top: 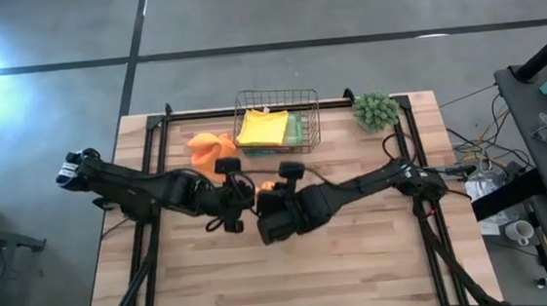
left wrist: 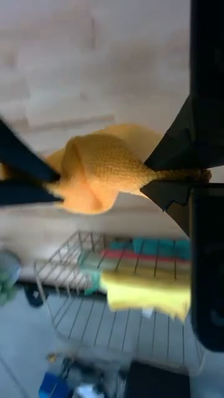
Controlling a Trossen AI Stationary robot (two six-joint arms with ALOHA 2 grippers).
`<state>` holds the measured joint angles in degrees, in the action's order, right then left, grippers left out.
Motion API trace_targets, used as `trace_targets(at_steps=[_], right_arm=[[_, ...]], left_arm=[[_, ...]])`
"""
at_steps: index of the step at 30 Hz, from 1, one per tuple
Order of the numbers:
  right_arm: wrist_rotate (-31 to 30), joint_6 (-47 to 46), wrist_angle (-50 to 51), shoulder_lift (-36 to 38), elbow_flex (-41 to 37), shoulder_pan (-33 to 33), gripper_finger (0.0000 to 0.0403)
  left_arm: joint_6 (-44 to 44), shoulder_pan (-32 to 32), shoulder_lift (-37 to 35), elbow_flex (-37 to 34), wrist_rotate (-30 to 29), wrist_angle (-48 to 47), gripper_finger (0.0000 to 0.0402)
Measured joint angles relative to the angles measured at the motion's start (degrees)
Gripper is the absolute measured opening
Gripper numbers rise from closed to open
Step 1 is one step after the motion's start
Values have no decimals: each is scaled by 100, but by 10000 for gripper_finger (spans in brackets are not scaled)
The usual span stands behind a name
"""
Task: Fold microfiber towels
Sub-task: Put the bottom orange microfiber cloth into the wire basket
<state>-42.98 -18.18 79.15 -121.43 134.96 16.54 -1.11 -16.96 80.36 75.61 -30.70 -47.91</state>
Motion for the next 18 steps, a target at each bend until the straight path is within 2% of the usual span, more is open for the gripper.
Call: trace_targets(at_steps=[10, 18], right_arm=[[-120, 935, -261, 678, 0, -820, 9], [-53, 2017, -951, 982, 4, -1534, 9]], left_arm=[[-1272, 1014, 11, 598, -479, 17, 1], [-2256, 1877, 17, 1205, -533, 403, 1]])
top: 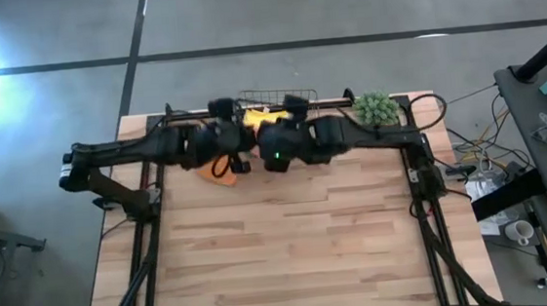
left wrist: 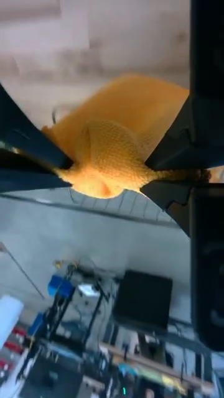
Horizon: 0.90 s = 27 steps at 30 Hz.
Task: Fold microfiber towels
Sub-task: Put the bottom orange microfiber cloth into the wire basket
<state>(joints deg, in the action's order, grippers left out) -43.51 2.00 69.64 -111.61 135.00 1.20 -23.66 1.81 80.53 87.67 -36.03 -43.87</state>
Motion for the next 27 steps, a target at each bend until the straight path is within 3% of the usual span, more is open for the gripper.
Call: trace_targets(at_steps=[13, 27], right_arm=[[380, 1488, -578, 26, 0, -1330, 8], [2160, 2269, -1045, -253, -52, -2685, 8]], left_arm=[[-1074, 1474, 228, 36, 478, 979, 1], [-1797, 2556, 1306, 62, 748, 1677, 1]])
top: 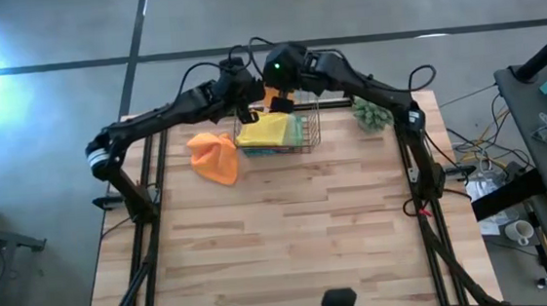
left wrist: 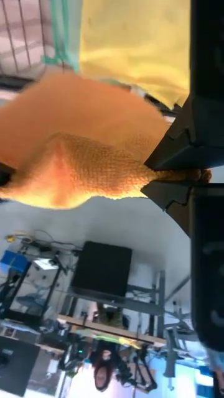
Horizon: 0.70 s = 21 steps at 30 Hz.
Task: Fold microfiber towels
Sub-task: Put the bottom orange microfiber cloth into the wire basket
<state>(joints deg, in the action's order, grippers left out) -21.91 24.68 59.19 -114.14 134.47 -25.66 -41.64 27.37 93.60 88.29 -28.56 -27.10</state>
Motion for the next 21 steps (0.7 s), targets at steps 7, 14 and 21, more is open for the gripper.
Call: trace_targets(at_steps=[7, 14, 21], right_arm=[[399, 289, -47, -355, 0, -414, 8], [419, 677, -390, -589, -2, -640, 8], [447, 769, -771, -507, -2, -701, 8]], left_arm=[[-461, 339, 306, 0, 120, 103, 1], [-1016, 565, 523, -2, 100, 320, 1], [-1288, 680, 507, 186, -35, 433, 1]])
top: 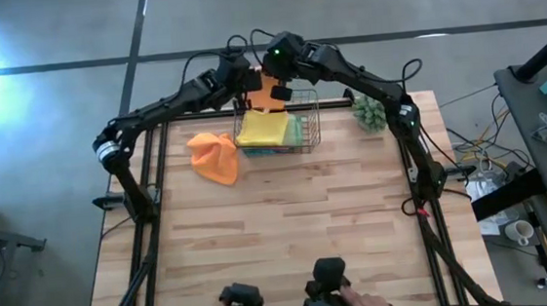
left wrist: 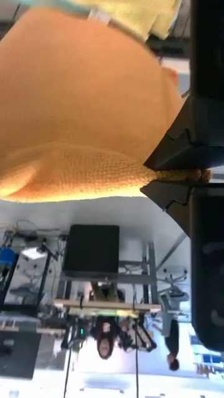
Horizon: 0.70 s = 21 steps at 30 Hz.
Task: Fold microfiber towels
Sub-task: Put the bottom orange microfiber cloth into the wire basket
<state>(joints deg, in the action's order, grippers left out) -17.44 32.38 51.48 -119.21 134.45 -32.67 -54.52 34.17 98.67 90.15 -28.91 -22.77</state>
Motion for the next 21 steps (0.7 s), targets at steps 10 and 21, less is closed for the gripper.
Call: trace_targets(at_steps=[10, 21], right_arm=[[974, -41, 952, -270, -17, 116, 8], [2325, -1030, 1601, -381, -17, 253, 16]], left_arm=[[953, -143, -26, -262, 1044, -1450, 1], [1114, -247, -34, -267, 1393, -2288, 1]])
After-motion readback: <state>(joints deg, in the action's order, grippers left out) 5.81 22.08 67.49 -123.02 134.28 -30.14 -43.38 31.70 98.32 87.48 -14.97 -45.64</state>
